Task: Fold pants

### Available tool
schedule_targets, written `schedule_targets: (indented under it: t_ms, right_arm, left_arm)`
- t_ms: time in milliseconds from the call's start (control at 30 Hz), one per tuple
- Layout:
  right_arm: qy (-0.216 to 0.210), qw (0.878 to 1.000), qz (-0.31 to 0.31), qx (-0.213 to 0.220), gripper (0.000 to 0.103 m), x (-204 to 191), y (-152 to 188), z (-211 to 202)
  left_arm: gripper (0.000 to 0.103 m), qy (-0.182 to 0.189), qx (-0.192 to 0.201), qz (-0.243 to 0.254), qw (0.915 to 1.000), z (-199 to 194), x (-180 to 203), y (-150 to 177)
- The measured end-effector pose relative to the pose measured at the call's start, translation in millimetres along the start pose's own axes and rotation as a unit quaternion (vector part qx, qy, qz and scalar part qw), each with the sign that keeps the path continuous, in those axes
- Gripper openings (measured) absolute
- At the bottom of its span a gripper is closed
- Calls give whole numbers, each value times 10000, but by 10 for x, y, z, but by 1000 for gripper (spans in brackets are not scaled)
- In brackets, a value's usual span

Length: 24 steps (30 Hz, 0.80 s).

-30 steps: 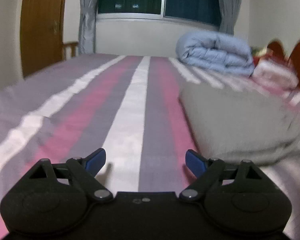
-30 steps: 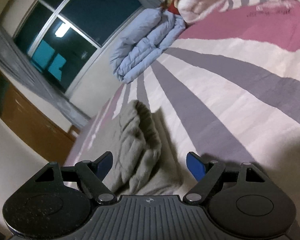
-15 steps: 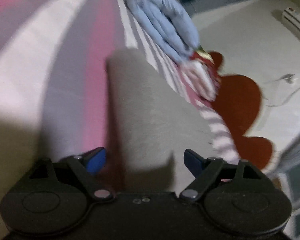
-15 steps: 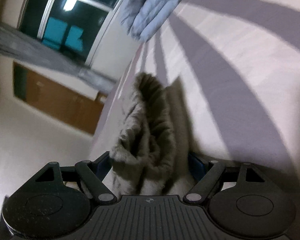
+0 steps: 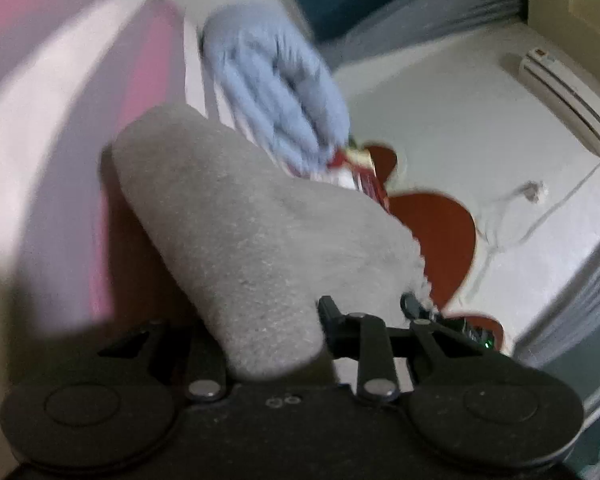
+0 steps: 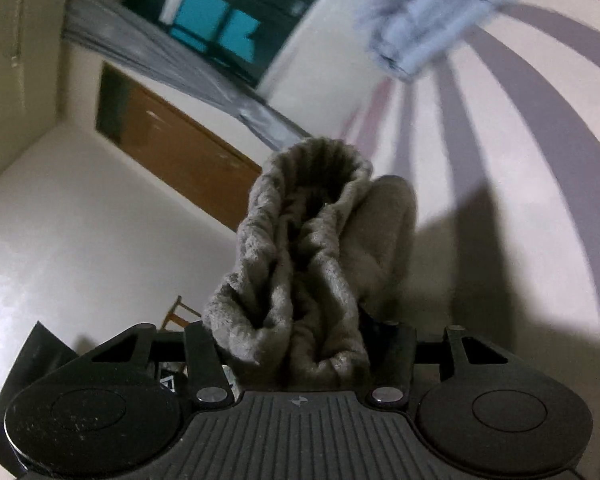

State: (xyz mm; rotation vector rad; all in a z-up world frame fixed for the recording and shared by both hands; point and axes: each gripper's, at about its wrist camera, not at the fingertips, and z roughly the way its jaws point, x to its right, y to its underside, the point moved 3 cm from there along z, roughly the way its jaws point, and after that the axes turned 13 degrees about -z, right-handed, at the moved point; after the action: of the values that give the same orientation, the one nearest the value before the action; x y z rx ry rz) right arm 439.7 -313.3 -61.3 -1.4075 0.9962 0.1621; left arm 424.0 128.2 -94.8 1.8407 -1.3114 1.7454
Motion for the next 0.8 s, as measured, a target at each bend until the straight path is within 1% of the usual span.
schedule_targets:
  t_ms: [33,67,100,133,167,200,233,267,333,367,400,433,467,500,533,567,600,633,700,767,800]
  right_arm:
    - [37,10000,-32,-2,51,44,-130,116]
    - [132,9999,-89,-47,51,112,-236,250]
    - [411,9989,-193,-118,54,229,-317,394]
    - [924,9951,-290,-215,68,375,-351,541]
    - [1577,9861,-298,-435,77,529,-330,694]
    - [2167,9732,-161,-754,82,723,-294,801]
    - [2208,9720,56,-807,82,840,-235,848]
    - [2063,9762,199,-646,82,877,-222,828]
    - [2037,9778,199,-457,82,853,-216,779]
    - [1955,9800,88,-363,82,812,-201,763]
    - [1883,9814,-84,-355,83,756,-163,780]
    - [2054,9767,-213,-584,85,770,-105,810]
    - [2098,9750,-287,-679,85,732,-83,869]
    - [2158,9738,-300,-652,85,679,-80,830]
    - [2154,9745,-256,-570,86,607,-78,761]
    - [2054,9773,-271,-452,86,522,-101,683]
    - [1961,9793,-365,-344,92,436,-118,594]
    - [2010,9779,-505,-266,100,352,-122,519]
    - [2093,9750,-720,-219,102,169,-59,390]
    - [2033,9753,-839,-202,103,-22,58,217]
    - [2039,9737,-1005,-152,103,-177,144,102]
  left_arm:
    - [23,-113,169,74,9998,7,20,-167]
    - [42,-392,354,213,9984,32,23,-348]
    - [80,-782,593,311,9947,48,8,-461]
    - [91,-1488,933,366,9838,56,-55,-567]
    - [88,-1915,1016,443,9752,68,-106,-618]
    - [87,-2239,951,493,9687,105,-175,-655]
    - [87,-2425,951,545,9639,116,-202,-643]
    - [88,-2531,934,658,9607,128,-207,-607]
    - [88,-2570,922,1034,9564,138,-172,-454]
    - [90,-2590,908,1128,9550,127,-173,-382]
    - [90,-2722,873,1223,9504,191,-174,-327]
    - [91,-2917,892,1345,9428,192,-202,-285]
    - [90,-2994,957,1391,9391,124,-204,-275]
    - [87,-3024,1037,1395,9372,98,-167,-239]
    - [88,-3028,1105,1407,9361,56,-113,-212]
    - [88,-3084,1169,1541,9314,7,-28,-166]
    - [88,-3153,1236,1678,9258,-43,32,-114]
    - [88,-3223,1282,1803,9204,-92,114,-51]
    - [89,-3362,1389,1950,9109,-144,289,36]
    - [90,-3486,1494,2150,9000,-226,477,225]
    - [90,-3500,1536,2285,8954,-287,575,364]
